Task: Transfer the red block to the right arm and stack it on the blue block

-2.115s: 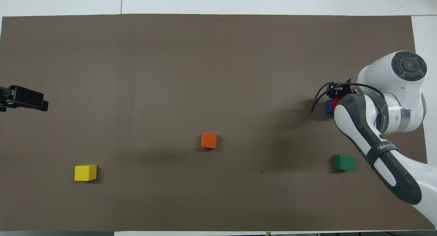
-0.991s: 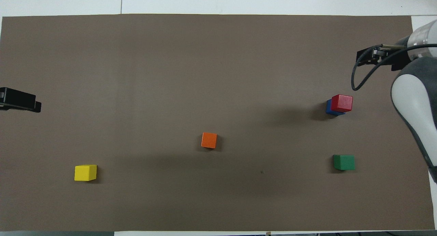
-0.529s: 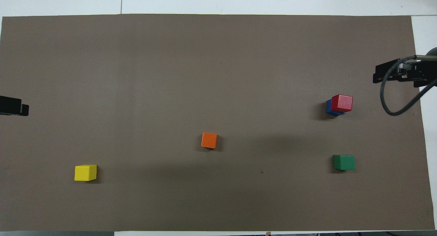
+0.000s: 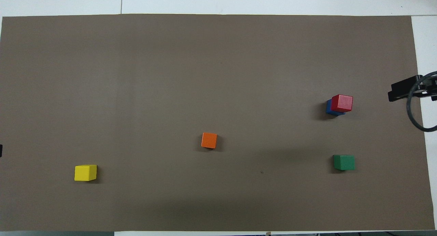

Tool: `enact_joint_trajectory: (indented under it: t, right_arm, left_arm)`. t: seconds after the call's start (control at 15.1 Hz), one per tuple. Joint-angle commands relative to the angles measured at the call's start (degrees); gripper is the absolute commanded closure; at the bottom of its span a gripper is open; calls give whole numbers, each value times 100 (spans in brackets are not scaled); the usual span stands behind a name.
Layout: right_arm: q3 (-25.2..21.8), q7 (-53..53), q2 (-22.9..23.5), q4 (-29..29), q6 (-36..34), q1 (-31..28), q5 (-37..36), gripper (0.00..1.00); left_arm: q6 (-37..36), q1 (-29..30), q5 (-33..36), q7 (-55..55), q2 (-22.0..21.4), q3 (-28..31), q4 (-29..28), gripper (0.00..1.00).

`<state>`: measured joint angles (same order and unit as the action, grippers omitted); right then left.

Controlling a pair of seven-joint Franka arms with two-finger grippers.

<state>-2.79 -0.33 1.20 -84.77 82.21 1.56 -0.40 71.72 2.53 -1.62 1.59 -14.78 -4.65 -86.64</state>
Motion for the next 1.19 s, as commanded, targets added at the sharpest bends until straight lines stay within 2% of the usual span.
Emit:
enact_joint_trajectory:
  t: [0.0, 0.2, 1.12]
  right_arm:
    - [50, -99, -102, -188, 136, -85, -56, 0]
    - [41, -81, -217, -549, 1006, -59, -65, 0]
    - [50, 174, -261, -638, 1078, -67, -100, 0]
  left_arm:
    - [-334, -16, 30, 43, -165, 34, -116, 0]
    - [-361, -16, 30, 43, -174, 34, -116, 0]
    - [-361, -16, 30, 43, -183, 34, -116, 0]
